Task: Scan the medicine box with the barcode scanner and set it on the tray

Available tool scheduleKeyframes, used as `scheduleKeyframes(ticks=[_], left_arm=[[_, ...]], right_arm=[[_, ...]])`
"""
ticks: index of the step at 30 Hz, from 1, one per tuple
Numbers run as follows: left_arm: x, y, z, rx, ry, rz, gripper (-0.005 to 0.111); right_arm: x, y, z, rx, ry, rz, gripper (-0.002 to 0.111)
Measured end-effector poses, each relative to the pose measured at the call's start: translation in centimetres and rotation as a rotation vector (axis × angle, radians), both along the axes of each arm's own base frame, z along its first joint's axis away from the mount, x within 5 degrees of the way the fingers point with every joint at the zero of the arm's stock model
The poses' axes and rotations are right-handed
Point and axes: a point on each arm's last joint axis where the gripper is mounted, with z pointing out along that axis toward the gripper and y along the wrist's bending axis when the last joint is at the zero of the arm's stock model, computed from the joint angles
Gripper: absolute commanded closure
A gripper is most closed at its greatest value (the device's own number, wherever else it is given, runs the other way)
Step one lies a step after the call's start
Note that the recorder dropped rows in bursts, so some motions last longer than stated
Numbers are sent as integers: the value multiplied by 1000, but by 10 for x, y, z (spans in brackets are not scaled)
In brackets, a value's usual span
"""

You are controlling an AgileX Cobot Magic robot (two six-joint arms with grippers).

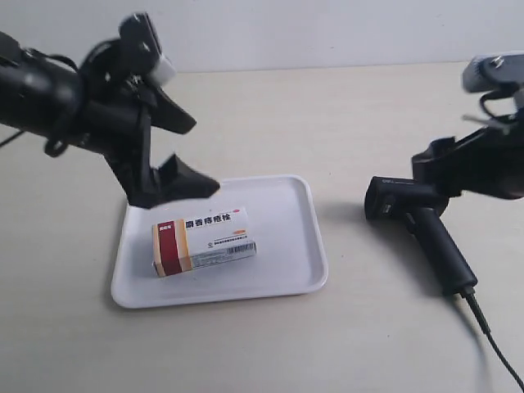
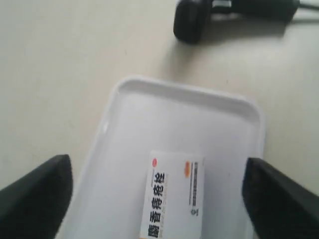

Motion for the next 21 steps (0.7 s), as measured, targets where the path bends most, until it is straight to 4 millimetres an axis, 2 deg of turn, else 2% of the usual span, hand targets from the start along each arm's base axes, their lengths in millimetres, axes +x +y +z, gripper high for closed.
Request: scheduleKeyframes(ticks=[3,4,6,9,10,11,12,13,14,15,16,17,18,21], left_arm=[[-20,8,42,-88,-31,47,98],[-28,11,53,-115,-34,58,105],[-43,17,66,-154,-33,76,102],[-68,28,69,-191,-14,110,101],[-85,36,64,-216,3,138,101],[-94,40,59,-227,7,154,101],[-112,51,51,-257,-7,208,101],[-118,56,48,-274,-17,234,101],[-137,67,40,-313,-34,282,101],[-144,70,36,-327,-40,294,101],[-163,78,30,-359,-48,284,101],[-170,79,26,-368,-45,269,101],[-187,83,23,-393,-48,215,101],[-210,86,18,-401,-55,108,101]], right_arm=[[-28,-13,45,68,-156,-2,98],[-37,-17,56,89,-202,-2,106],[-60,-27,79,145,-311,-6,108],[-93,-41,103,238,-447,-13,108],[-115,-50,115,294,-540,-13,108],[-125,-55,120,319,-587,-12,108],[-145,-63,127,363,-674,-10,108],[-152,-67,129,377,-705,-9,108],[-168,-74,133,413,-778,-6,108],[-174,-77,133,425,-804,-6,108],[-187,-82,134,451,-860,-4,108],[-192,-84,134,460,-881,-3,108],[-200,-88,135,476,-916,-2,108],[-202,-89,135,480,-926,-1,108]])
